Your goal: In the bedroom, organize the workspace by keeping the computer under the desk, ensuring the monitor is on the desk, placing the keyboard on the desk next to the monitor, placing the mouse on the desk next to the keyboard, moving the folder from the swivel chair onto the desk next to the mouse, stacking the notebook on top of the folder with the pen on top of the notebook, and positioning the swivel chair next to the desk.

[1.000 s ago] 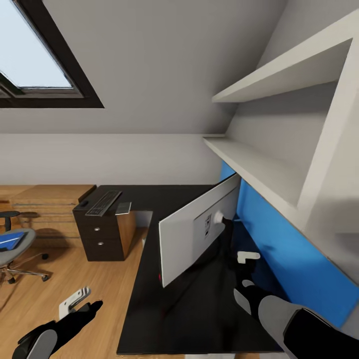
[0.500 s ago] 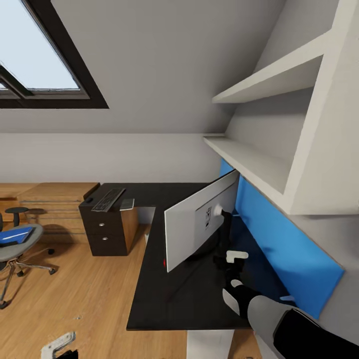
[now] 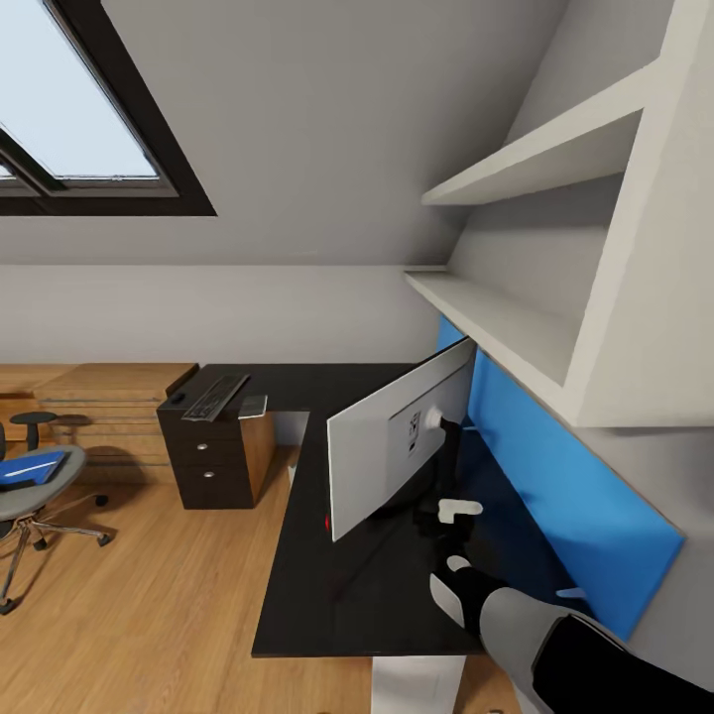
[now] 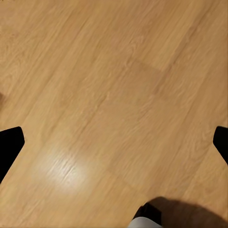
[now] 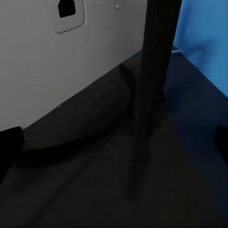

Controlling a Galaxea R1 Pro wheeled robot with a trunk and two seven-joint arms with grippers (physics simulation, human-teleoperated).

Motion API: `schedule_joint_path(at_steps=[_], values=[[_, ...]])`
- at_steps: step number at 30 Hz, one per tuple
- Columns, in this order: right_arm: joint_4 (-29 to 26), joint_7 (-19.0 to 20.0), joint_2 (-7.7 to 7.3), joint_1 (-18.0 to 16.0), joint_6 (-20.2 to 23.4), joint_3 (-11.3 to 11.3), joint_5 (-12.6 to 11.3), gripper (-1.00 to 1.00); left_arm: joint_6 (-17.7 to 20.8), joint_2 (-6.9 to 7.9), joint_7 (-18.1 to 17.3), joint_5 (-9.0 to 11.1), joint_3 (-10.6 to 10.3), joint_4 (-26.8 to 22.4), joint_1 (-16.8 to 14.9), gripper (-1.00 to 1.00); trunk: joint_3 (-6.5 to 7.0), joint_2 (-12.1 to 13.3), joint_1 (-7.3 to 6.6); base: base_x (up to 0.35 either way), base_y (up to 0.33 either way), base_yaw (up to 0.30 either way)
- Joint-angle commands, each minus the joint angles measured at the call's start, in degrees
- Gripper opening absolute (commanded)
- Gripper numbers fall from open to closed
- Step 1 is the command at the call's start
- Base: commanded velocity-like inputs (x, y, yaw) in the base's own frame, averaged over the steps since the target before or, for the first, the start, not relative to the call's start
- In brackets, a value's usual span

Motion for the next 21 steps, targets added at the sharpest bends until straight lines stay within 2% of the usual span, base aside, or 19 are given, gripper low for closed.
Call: schedule_joint_path(at_steps=[1,6,10,18,19,21], values=[[-0.42,-0.3,0.22,-0.06,0.69,0.44,-0.31,1.0,0.12,0.05,0.31,0.26,-0.21,0.55,-0.03,1.0,-0.12,-0.11,0.03,0.0,0.0,0.0],[-3.47,-1.24,0.42,-0.05,4.41,0.21,-0.35,1.0,-0.04,0.1,0.31,0.23,-0.26,1.56,-0.03,1.0,-0.12,-0.11,0.03,0.0,0.0,0.0],[-7.93,-5.15,0.23,0.04,8.24,0.06,-0.41,1.0,-0.08,0.05,0.31,0.23,-0.27,1.83,-0.03,1.0,-0.12,-0.11,0.03,0.0,0.0,0.0],[-15.63,-12.8,-0.22,2.24,11.34,0.08,-0.15,1.0,-0.1,0.02,0.31,0.23,-0.27,1.98,-0.03,1.0,-0.12,-0.11,0.03,0.0,0.0,0.0],[-21.3,-16.44,-1.55,4.41,13.23,0.16,0.02,1.0,-0.1,0.04,0.31,0.23,-0.27,2.04,-0.03,1.0,-0.12,-0.11,0.03,0.0,0.0,0.0],[-25.53,-18.61,-2.88,5.72,14.54,0.23,0.08,1.0,-0.1,0.05,0.31,0.23,-0.27,2.08,-0.03,1.0,-0.12,-0.11,0.03,0.0,0.0,0.0]])
